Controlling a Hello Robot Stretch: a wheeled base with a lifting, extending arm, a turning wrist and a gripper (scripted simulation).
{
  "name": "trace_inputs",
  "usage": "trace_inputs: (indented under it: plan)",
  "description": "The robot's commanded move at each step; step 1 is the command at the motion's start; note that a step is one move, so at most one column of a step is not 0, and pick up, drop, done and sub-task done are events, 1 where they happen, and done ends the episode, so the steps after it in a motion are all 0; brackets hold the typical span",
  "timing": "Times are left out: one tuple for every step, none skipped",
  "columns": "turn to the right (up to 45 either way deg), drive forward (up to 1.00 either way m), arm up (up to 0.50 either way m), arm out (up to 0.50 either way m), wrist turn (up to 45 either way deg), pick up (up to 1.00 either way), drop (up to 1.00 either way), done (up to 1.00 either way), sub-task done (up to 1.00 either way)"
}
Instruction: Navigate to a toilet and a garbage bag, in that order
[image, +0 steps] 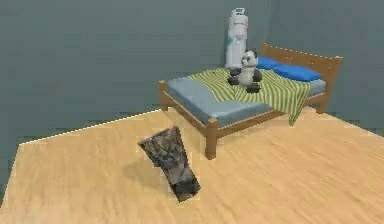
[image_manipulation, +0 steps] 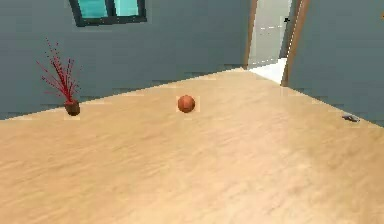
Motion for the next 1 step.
trace_inputs:
  plan:
    - [45.0, 0.00, 0.00, 0.00, 0.0, 0.00, 0.00, 0.00, 0.00]
